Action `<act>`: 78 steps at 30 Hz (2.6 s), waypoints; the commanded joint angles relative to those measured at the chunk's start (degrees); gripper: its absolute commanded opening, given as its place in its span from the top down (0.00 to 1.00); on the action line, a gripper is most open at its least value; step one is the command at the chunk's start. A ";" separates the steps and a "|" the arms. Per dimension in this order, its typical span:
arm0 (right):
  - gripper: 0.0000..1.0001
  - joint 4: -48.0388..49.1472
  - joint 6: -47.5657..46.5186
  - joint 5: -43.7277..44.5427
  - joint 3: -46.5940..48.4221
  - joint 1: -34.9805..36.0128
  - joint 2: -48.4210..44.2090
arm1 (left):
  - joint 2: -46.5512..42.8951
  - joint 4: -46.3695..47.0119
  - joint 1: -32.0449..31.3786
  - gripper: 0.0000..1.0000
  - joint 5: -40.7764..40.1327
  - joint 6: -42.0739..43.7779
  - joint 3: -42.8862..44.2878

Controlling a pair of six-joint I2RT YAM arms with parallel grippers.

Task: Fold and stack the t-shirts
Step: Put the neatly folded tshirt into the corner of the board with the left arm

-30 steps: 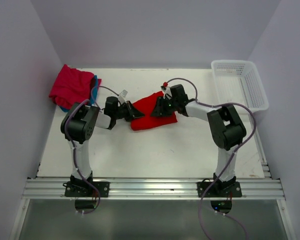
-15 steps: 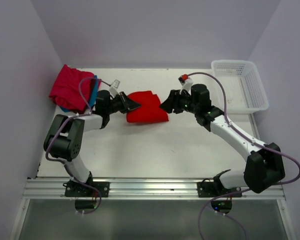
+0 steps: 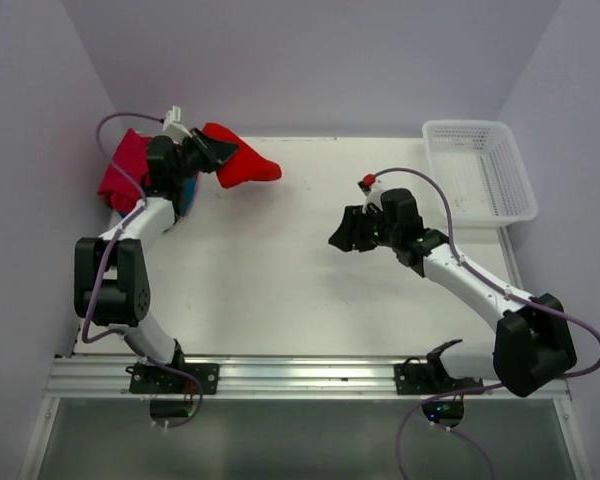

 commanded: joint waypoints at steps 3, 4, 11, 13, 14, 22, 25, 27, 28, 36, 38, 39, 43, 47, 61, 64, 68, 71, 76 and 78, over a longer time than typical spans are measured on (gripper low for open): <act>0.47 -2.06 -1.43 0.55 -1.84 -0.03 -3.02 | 2.36 0.90 7.17 1.00 0.44 1.69 13.86; 0.47 -2.07 -1.34 0.38 -2.28 0.06 -3.02 | 4.10 0.82 8.49 1.00 1.06 1.60 15.72; 0.48 -4.44 -1.87 0.81 -2.37 0.06 -3.02 | 10.09 -9.19 12.62 1.00 0.72 8.26 31.19; 0.48 -4.62 -1.95 0.81 -2.37 -0.03 -2.85 | 10.71 -11.66 14.46 1.00 0.19 10.55 32.00; 0.48 -4.62 -2.04 0.55 -2.28 -0.03 -2.58 | 10.98 -12.36 15.35 1.00 0.02 11.78 32.35; 0.49 -5.41 -2.04 -0.33 -2.37 0.06 -1.96 | 17.31 -11.92 23.09 1.00 -0.50 13.72 31.65; 0.50 -5.58 -1.95 -0.33 -2.54 -0.02 -2.23 | 17.04 -12.98 23.18 1.00 -1.92 15.40 31.82; 0.50 -5.67 -1.95 -0.33 -2.46 -0.03 -2.14 | 16.69 -13.07 23.44 1.00 -1.66 15.14 31.48; 0.50 -5.58 -2.04 -0.33 -2.46 -0.03 -2.14 | 16.43 -13.16 23.44 1.00 -1.57 14.96 31.13; 0.50 -5.06 -1.78 -1.90 -2.02 -0.02 -2.05 | 6.08 -15.70 23.79 1.00 -7.71 16.28 19.89; 0.50 -4.79 -1.60 -2.44 -2.10 -0.03 -2.40 | 3.70 -16.14 24.40 1.00 -9.38 16.45 16.12; 0.50 -4.79 -1.52 -2.61 -2.28 -0.03 -2.84 | 1.59 -16.41 25.19 1.00 -10.09 16.54 14.79; 0.50 -4.35 -1.43 -3.23 -3.16 -0.02 -5.03 | -3.60 -16.23 27.56 1.00 -15.35 15.66 7.23; 0.50 -4.26 -1.08 -3.75 -3.42 -0.02 -6.62 | -5.89 -18.51 28.63 1.00 -20.71 13.91 2.83; 0.48 -3.74 -0.81 -4.29 -4.74 -0.02 -7.59 | -13.35 -15.53 28.28 0.00 -11.51 6.53 -1.04; 0.48 -3.74 -0.81 -3.94 -4.92 0.06 -7.50 | -20.56 -17.81 26.26 0.00 -10.18 5.29 -0.26; 0.48 -3.74 -0.90 -3.49 -4.83 0.06 -6.71 | -31.70 -31.40 23.10 0.00 -19.81 2.58 2.47; 0.48 -3.83 -0.90 -3.58 -4.65 -0.02 -6.19 | -37.60 -32.67 22.65 0.00 -23.09 0.99 1.33; 0.48 -3.82 -0.72 -3.75 -4.57 -0.03 -5.48 | -36.76 -26.54 22.65 0.00 -19.15 0.64 -0.08; 0.50 -4.18 -0.72 -3.58 -4.65 -0.02 -5.83 | -32.63 -19.52 22.65 0.13 -14.42 0.81 -1.65</act>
